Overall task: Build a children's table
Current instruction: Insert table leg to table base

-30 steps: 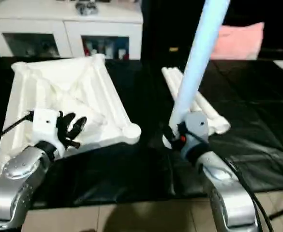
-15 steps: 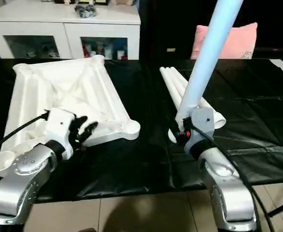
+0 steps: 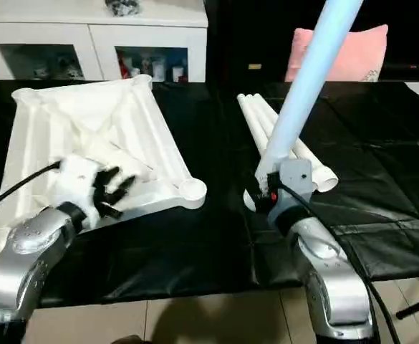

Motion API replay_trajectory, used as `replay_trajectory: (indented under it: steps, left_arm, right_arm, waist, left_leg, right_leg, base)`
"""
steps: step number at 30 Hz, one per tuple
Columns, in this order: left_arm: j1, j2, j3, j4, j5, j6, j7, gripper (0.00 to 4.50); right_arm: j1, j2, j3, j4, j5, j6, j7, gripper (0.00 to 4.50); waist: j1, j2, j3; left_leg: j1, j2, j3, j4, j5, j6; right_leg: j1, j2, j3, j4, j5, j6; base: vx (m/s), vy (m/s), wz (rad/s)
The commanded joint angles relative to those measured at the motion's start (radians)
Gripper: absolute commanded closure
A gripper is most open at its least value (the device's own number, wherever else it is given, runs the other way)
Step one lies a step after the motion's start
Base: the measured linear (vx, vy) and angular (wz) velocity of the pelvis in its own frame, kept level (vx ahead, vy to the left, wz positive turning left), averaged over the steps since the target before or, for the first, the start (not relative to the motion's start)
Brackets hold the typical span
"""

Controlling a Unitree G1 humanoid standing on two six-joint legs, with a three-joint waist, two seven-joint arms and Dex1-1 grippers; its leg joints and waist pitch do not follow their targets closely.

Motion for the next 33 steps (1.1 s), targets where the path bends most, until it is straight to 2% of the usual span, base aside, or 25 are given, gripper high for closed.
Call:
replay_trajectory:
  steps: [1,3,4,5,7,8,10,11,12,13,14,15,16,21,30,31,33]
  left_arm:
    - [-0.022,0.018,-0.031,0.025,-0.022,0.013,-0.083,2.36]
    - [-0.074,0.043,-0.056,0.081,-0.045,0.043,-0.168,2.29]
    - [-0.091,0.054,-0.072,0.098,-0.041,0.044,-0.193,2.25]
    - [-0.119,0.071,-0.103,0.127,-0.023,0.037,-0.226,1.98]
    - [-0.157,0.092,-0.151,0.172,0.020,0.020,-0.259,1.89]
    - [-0.230,0.085,-0.179,0.260,0.049,0.039,-0.270,1.87]
    - [-0.252,0.080,-0.182,0.286,0.046,0.049,-0.277,1.80]
    - [-0.290,0.087,-0.204,0.327,0.049,0.044,-0.316,1.66]
    - [-0.292,0.088,-0.205,0.330,0.049,0.043,-0.318,1.66]
    - [-0.325,0.098,-0.225,0.368,0.054,0.021,-0.364,1.66]
    - [-0.325,0.098,-0.225,0.368,0.054,0.021,-0.364,1.66]
    - [-0.358,0.104,-0.237,0.410,0.054,0.024,-0.396,1.66]
    - [-0.361,0.104,-0.238,0.413,0.054,0.024,-0.398,1.66]
    - [-0.407,0.113,-0.254,0.481,0.052,0.062,-0.445,1.66]
    - [-0.448,0.100,-0.240,0.608,0.093,0.032,-0.391,2.47]
    - [-0.452,0.100,-0.241,0.616,0.095,0.031,-0.394,2.69]
    - [-0.454,0.104,-0.249,0.625,0.105,0.033,-0.400,2.77]
  right_arm:
    - [-0.014,-0.011,-0.016,0.009,0.002,-0.007,0.009,2.57]
    - [-0.024,-0.020,-0.021,0.018,0.000,-0.014,0.018,2.57]
    - [-0.026,-0.023,-0.022,0.022,-0.001,-0.017,0.021,2.57]
    - [-0.031,-0.027,-0.022,0.030,-0.003,-0.023,0.026,2.57]
    - [-0.034,-0.031,-0.022,0.037,-0.004,-0.030,0.032,2.57]
    - [-0.046,-0.035,-0.019,0.052,0.007,-0.036,0.052,2.57]
    - [-0.050,-0.037,-0.018,0.056,0.011,-0.038,0.059,2.57]
    - [-0.056,-0.047,-0.012,0.063,0.009,-0.046,0.073,2.57]
    - [-0.056,-0.048,-0.012,0.063,0.009,-0.046,0.074,2.57]
    - [-0.059,-0.055,-0.014,0.066,0.008,-0.049,0.080,2.57]
    - [-0.059,-0.055,-0.014,0.066,0.008,-0.049,0.080,2.57]
    - [-0.060,-0.058,-0.027,0.065,0.017,-0.049,0.081,2.57]
    - [-0.060,-0.058,-0.028,0.065,0.017,-0.049,0.081,2.57]
    - [-0.059,-0.061,-0.038,0.069,0.023,-0.058,0.087,2.57]
    - [-0.055,-0.047,-0.026,0.069,0.024,-0.066,0.092,2.57]
    - [-0.055,-0.047,-0.025,0.069,0.024,-0.067,0.092,2.57]
    - [-0.054,-0.047,-0.025,0.069,0.024,-0.068,0.094,2.57]
  waist:
    - [-0.002,0.001,-0.047]
    - [-0.001,0.007,-0.049]
    - [-0.003,0.004,-0.049]
    - [-0.001,0.001,-0.054]
    - [0.000,-0.004,-0.058]
    - [0.002,-0.005,-0.058]
    - [0.002,-0.005,-0.058]
    - [0.004,-0.005,-0.059]
    - [0.005,-0.007,-0.059]
    - [0.006,0.000,-0.059]
    - [0.004,-0.004,-0.060]
    - [0.005,0.001,-0.061]
    - [0.006,-0.002,-0.062]
    - [0.008,0.000,-0.060]
    - [0.012,-0.003,-0.059]
    - [0.013,-0.003,-0.059]
    - [0.013,-0.002,-0.059]
  left_leg:
    - [0.029,0.045,-0.005,-0.094,-0.225,-0.021]
    - [0.033,0.047,-0.003,-0.094,-0.236,-0.038]
    - [0.030,0.046,-0.001,-0.093,-0.227,-0.039]
    - [0.029,0.045,0.001,-0.090,-0.193,-0.033]
    - [0.021,0.042,0.005,-0.082,-0.111,-0.008]
    - [0.024,0.041,0.009,-0.080,-0.096,0.004]
    - [0.028,0.039,0.012,-0.079,-0.110,0.006]
    - [0.026,0.043,0.011,-0.081,-0.108,0.008]
    - [0.026,0.044,0.013,-0.079,-0.098,0.013]
    - [0.028,0.043,0.014,-0.077,-0.092,0.017]
    - [0.027,0.043,0.015,-0.076,-0.088,0.021]
    - [0.026,0.043,0.015,-0.075,-0.082,0.026]
    - [0.029,0.042,0.018,-0.073,-0.085,0.031]
    - [0.030,0.046,0.018,-0.077,-0.103,0.032]
    - [0.030,0.048,0.017,-0.079,-0.118,0.033]
    - [0.030,0.048,0.018,-0.079,-0.115,0.034]
    - [0.030,0.049,0.017,-0.079,-0.115,0.035]
  right_leg:
    - [0.010,-0.033,0.027,-0.071,-0.059,-0.181]
    - [0.008,-0.036,0.030,-0.068,-0.048,-0.183]
    - [0.010,-0.035,0.030,-0.067,-0.032,-0.184]
    - [0.014,-0.035,0.031,-0.064,0.007,-0.183]
    - [0.019,-0.034,0.033,-0.056,0.095,-0.181]
    - [0.014,-0.032,0.034,-0.057,0.107,-0.179]
    - [0.012,-0.033,0.036,-0.058,0.084,-0.187]
    - [0.016,-0.036,0.036,-0.057,0.081,-0.198]
    - [0.014,-0.036,0.037,-0.056,0.090,-0.204]
    - [0.013,-0.035,0.038,-0.056,0.104,-0.213]
    - [0.014,-0.034,0.038,-0.056,0.112,-0.217]
    - [0.015,-0.036,0.038,-0.053,0.129,-0.226]
    - [0.014,-0.035,0.039,-0.055,0.124,-0.231]
    - [0.013,-0.038,0.038,-0.055,0.103,-0.253]
    - [0.014,-0.039,0.038,-0.057,0.083,-0.259]
    - [0.014,-0.039,0.039,-0.057,0.086,-0.260]
    - [0.014,-0.039,0.038,-0.057,0.091,-0.260]
  base:
    - [0.000,0.000,0.00]
    - [0.000,0.000,0.00]
    - [0.000,0.000,0.00]
    - [0.000,0.000,0.00]
    - [0.000,0.000,0.00]
    - [0.000,0.000,0.00]
    - [0.000,0.000,0.00]
    - [0.000,0.000,0.00]
    - [0.000,0.000,0.00]
    - [0.000,0.000,0.00]
    - [0.000,0.000,0.00]
    - [0.000,0.000,0.00]
    - [0.000,0.000,0.00]
    - [0.000,0.000,0.00]
    - [0.000,0.000,0.00]
    - [0.000,0.000,0.00]
    - [0.000,0.000,0.00]
